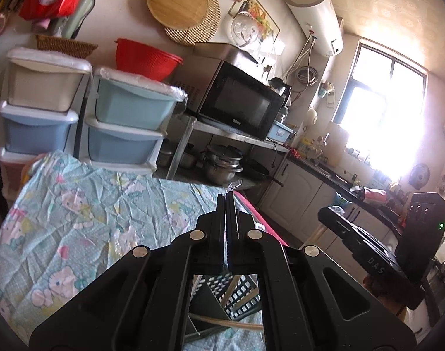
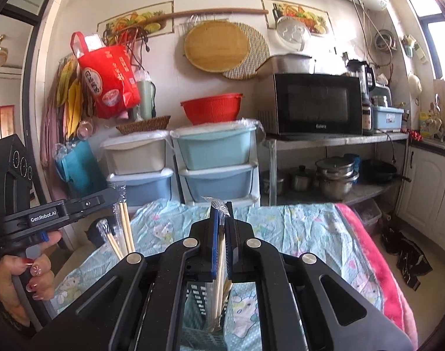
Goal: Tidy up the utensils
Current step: 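Lower the chopsticks into the green holder slots and open both tools, then withdraw both tools from the holder toward the loose chopsticks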
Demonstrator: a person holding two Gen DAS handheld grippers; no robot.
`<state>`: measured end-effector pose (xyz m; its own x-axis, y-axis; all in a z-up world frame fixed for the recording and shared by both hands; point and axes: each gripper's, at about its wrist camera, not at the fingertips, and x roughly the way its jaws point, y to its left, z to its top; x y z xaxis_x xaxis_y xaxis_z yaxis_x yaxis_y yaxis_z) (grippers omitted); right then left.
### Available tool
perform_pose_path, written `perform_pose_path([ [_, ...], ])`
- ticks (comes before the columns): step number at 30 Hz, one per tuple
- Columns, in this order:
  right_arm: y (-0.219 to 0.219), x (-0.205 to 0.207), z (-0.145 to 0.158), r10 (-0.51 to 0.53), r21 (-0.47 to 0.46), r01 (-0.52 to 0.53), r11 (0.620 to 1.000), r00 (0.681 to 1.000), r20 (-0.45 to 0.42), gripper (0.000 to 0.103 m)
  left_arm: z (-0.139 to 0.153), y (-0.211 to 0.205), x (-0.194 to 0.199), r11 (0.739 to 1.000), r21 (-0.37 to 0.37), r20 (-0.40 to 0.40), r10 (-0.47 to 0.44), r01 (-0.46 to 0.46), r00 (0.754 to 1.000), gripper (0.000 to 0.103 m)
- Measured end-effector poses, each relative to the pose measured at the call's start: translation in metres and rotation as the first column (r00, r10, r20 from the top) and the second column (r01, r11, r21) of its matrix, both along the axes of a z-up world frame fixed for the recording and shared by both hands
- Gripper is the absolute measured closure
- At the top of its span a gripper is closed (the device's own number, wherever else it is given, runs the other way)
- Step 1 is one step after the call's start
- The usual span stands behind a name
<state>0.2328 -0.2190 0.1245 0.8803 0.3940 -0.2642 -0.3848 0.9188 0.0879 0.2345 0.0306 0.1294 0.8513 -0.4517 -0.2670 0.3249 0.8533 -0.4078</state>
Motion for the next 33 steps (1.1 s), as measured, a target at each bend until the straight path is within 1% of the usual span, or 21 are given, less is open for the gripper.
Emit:
perform_pose_path([
  [5, 0.001, 0.008, -0.014, 0.000, 0.009, 0.001, 1.000, 0.998, -0.066, 0.098, -0.008, -0.002, 0.000, 1.000, 0.005, -0.014, -0.005, 0.005, 1.000, 0.103],
  [10, -0.004, 0.013, -0.026, -0.015, 0.020, 0.017, 1.000, 0.994, -0.111, 0.098, -0.017, 0.000, 0.000, 1.000, 0.013, -0.028, -0.008, 0.009, 1.000, 0.103],
  [12, -0.007, 0.014, -0.030, -0.021, 0.025, 0.024, 0.999, 0.992, -0.123, 0.091, -0.020, 0.002, 0.000, 1.000, 0.012, -0.038, -0.010, 0.011, 0.999, 0.103],
  [13, -0.008, 0.014, -0.031, -0.023, 0.028, 0.027, 0.999, 0.992, -0.128, 0.084, -0.023, 0.003, -0.001, 1.000, 0.014, -0.042, -0.010, 0.010, 0.999, 0.103],
  [14, -0.010, 0.013, -0.033, -0.026, 0.033, 0.031, 0.999, 0.991, -0.133, 0.078, -0.024, 0.004, -0.001, 1.000, 0.016, -0.044, -0.007, 0.008, 0.999, 0.103],
  [18, -0.017, 0.010, -0.037, -0.032, 0.046, 0.039, 0.998, 0.989, -0.147, 0.076, -0.028, 0.006, -0.007, 1.000, 0.023, -0.050, 0.000, 0.001, 0.999, 0.103],
  [19, -0.018, 0.009, -0.038, -0.034, 0.049, 0.042, 0.998, 0.988, -0.150, 0.071, -0.029, 0.007, -0.008, 1.000, 0.028, -0.049, 0.002, -0.001, 0.999, 0.103],
  [20, -0.021, 0.008, -0.039, -0.035, 0.053, 0.043, 0.998, 0.987, -0.155, 0.068, -0.029, 0.007, -0.012, 0.999, 0.037, -0.046, 0.009, -0.007, 0.999, 0.099],
  [21, -0.023, 0.006, -0.040, -0.036, 0.057, 0.046, 0.997, 0.987, -0.157, 0.067, -0.029, 0.007, -0.014, 0.999, 0.042, -0.043, 0.013, -0.011, 0.999, 0.089],
  [23, -0.026, 0.002, -0.042, -0.042, 0.055, 0.051, 0.997, 0.986, -0.159, 0.065, -0.027, 0.008, -0.021, 0.999, 0.049, -0.031, 0.021, -0.019, 0.999, 0.076],
  [25, -0.028, -0.002, -0.043, -0.046, 0.048, 0.054, 0.997, 0.986, -0.162, 0.063, -0.026, 0.008, -0.029, 0.998, 0.061, -0.020, 0.030, -0.029, 0.999, 0.074],
  [27, -0.029, -0.007, -0.044, -0.048, 0.045, 0.056, 0.997, 0.986, -0.161, 0.060, -0.025, 0.008, -0.035, 0.997, 0.073, -0.011, 0.037, -0.036, 0.999, 0.064],
  [29, -0.031, -0.012, -0.045, -0.051, 0.040, 0.058, 0.998, 0.986, -0.157, 0.056, -0.023, 0.008, -0.041, 0.996, 0.082, -0.005, 0.043, -0.043, 0.999, 0.058],
  [31, -0.031, -0.017, -0.046, -0.050, 0.034, 0.056, 0.998, 0.986, -0.156, 0.056, -0.023, 0.009, -0.047, 0.995, 0.085, 0.002, 0.047, -0.047, 0.999, 0.053],
  [33, -0.032, -0.021, -0.047, -0.046, 0.031, 0.051, 0.998, 0.986, -0.158, 0.054, -0.023, 0.011, -0.054, 0.996, 0.074, 0.010, 0.045, -0.046, 0.999, 0.044],
])
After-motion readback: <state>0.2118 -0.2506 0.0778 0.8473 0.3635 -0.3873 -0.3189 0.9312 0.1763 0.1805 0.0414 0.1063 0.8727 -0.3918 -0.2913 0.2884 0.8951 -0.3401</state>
